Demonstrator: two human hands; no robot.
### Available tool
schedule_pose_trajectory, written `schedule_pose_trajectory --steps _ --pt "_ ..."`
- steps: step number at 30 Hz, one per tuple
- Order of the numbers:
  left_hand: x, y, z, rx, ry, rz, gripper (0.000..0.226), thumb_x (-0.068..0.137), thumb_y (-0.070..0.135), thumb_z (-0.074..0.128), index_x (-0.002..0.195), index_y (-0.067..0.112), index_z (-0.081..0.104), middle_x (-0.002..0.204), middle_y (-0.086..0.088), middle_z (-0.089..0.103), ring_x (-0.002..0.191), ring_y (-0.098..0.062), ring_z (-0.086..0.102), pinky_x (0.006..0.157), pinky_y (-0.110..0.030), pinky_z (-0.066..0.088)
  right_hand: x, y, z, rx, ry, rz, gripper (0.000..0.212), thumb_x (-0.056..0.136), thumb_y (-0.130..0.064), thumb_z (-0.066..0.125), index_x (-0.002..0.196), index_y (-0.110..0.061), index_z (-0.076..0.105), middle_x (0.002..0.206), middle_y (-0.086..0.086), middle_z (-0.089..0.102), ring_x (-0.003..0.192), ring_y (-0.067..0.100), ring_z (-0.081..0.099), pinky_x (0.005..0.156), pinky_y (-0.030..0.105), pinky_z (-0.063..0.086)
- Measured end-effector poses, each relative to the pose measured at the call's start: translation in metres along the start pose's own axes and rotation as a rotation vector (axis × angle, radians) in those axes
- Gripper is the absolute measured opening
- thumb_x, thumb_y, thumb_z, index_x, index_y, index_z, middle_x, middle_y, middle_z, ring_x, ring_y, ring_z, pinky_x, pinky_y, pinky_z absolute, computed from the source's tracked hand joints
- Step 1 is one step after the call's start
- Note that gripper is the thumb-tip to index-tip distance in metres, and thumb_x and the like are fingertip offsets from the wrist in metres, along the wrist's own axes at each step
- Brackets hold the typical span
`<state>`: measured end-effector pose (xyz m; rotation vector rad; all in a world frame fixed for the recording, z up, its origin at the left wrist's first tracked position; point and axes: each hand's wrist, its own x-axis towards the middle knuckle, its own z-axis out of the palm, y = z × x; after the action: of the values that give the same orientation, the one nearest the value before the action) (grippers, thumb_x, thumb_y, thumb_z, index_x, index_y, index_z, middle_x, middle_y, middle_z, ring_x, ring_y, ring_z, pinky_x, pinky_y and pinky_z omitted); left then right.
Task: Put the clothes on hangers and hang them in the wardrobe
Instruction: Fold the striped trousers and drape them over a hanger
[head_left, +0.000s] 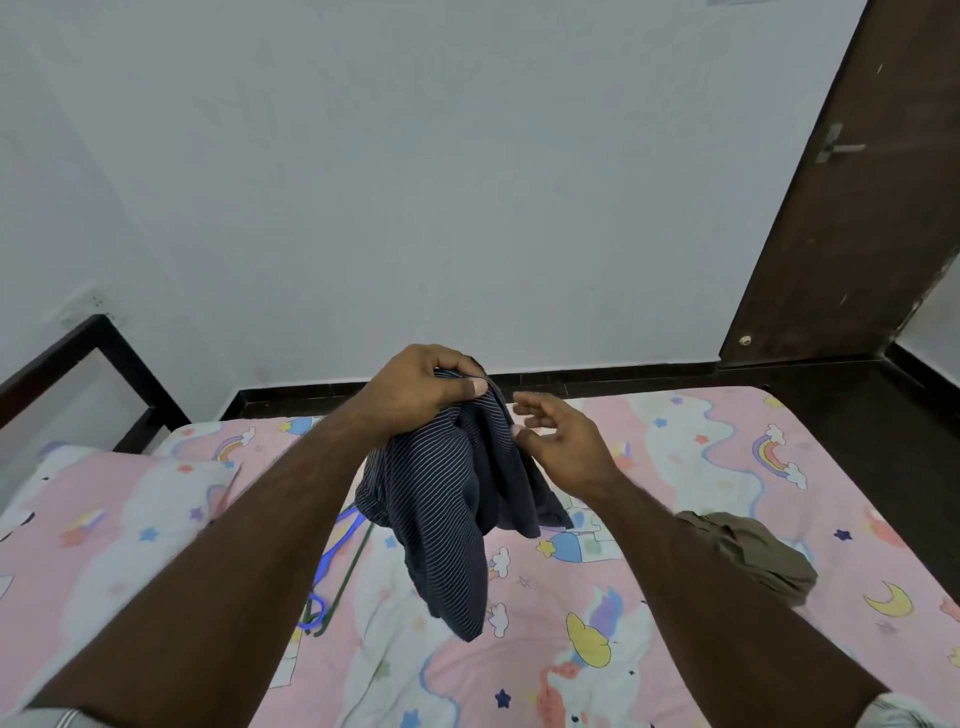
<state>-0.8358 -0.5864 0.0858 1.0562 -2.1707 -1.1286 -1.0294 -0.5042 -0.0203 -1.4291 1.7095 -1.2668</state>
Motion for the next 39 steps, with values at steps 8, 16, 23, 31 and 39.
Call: schedule_pose_trajectory --steps 8,16,23,31,39 --pt "-0.006 -0.009 0.001 0.019 -0.008 0.032 0.006 0.087 0.018 0.078 0.091 0.021 0.079 0.106 0.006 0.069 0.098 -0.002 0.066 0.091 -0.019 0.046 0.0 0.006 0.021 -0.054 -0.132 0.0 0.021 0.085 -0.01 0.066 0.097 -0.027 0.071 0.089 -0.014 0.073 0.087 0.007 0.068 0.088 0.039 0.056" --pt "-0.013 -0.002 -0.007 -0.111 0.079 0.029 0.01 0.088 0.017 0.076 0.083 0.025 0.078 0.097 0.006 0.073 0.093 -0.006 0.069 0.088 -0.024 0.048 -0.009 0.023 0.03 -0.287 -0.029 0.113 0.009 0.092 -0.016 0.056 0.095 -0.015 0.064 0.086 0.0 0.069 0.075 0.018 0.061 0.064 0.028 0.047" --pt "-0.015 -0.006 -0.035 -0.214 0.238 -0.013 0.007 0.088 0.017 0.076 0.083 0.021 0.079 0.091 0.0 0.077 0.089 -0.014 0.071 0.092 -0.037 0.053 -0.021 0.057 0.005 -0.45 -0.046 0.284 0.011 0.094 -0.012 0.052 0.088 -0.017 0.059 0.079 0.001 0.064 0.072 0.024 0.061 0.068 0.031 0.049" --pt "-0.012 -0.036 -0.042 -0.203 0.373 -0.138 0.011 0.088 0.019 0.076 0.079 0.026 0.079 0.086 0.005 0.077 0.084 -0.011 0.072 0.085 -0.033 0.055 -0.037 0.087 -0.026 -0.492 -0.117 0.442 0.015 0.101 -0.009 0.045 0.111 -0.009 0.056 0.099 0.008 0.061 0.088 0.029 0.057 0.069 0.027 0.039" --pt "0.001 -0.061 -0.032 -0.039 0.513 -0.319 0.01 0.087 0.028 0.074 0.083 0.019 0.076 0.089 0.004 0.075 0.091 -0.017 0.069 0.094 -0.042 0.055 -0.024 0.066 -0.033 -0.092 -0.149 0.485 0.023 0.099 -0.022 0.06 0.098 0.001 0.065 0.097 0.027 0.067 0.081 0.033 0.065 0.069 0.039 0.048"
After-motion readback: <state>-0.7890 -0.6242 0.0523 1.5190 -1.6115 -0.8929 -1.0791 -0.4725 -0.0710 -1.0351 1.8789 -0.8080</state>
